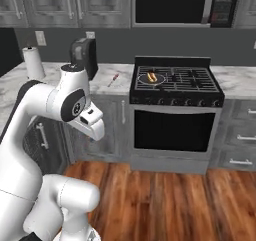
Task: Place the cold items (mango and lime) from the fridge in one tupperware on the dining counter. Place the warm items (hot dog and kebab skewer) in the stove area in another tupperware.
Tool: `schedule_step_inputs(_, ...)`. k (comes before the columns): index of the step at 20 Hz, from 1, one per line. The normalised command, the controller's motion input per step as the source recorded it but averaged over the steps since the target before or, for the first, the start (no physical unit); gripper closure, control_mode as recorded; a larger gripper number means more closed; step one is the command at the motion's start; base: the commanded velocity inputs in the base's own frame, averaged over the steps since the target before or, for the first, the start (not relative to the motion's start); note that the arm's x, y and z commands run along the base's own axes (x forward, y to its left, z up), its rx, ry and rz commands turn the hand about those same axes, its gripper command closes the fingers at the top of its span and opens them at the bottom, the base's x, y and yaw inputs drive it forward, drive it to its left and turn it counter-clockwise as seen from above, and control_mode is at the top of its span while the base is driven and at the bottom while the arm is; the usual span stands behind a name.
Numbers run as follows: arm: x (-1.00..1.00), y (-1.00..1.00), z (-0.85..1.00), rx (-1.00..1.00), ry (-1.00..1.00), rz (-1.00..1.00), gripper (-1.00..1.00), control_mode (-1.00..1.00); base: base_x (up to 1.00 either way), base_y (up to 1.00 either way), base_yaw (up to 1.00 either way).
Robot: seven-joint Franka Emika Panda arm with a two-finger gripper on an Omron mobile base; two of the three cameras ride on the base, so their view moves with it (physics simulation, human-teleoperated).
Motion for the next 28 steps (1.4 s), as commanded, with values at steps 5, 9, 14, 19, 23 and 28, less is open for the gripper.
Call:
schedule_step_inputs(5,0.0,0.0,0.0,0.0,0.0,0.0,-1.0,1.0,1.0,-0.19,-0.11)
schedule_step_inputs(9,0.0,0.0,0.0,0.0,0.0,0.0,-1.0,1.0,1.0,-0.36,-0.03)
schedule_step_inputs(14,0.0,0.0,0.0,0.0,0.0,0.0,-1.0,1.0,0.87,-0.71,0.15)
schedule_step_inputs(19,0.0,0.0,0.0,0.0,0.0,0.0,-1.0,1.0,0.66,-0.74,0.45)
schedule_step_inputs(23,0.0,0.0,0.0,0.0,0.0,0.0,-1.0,1.0,0.42,-0.27,0.31)
schedule_step_inputs(28,0.0,0.0,0.0,0.0,0.0,0.0,-1.0,1.0,0.15,0.0,-0.01)
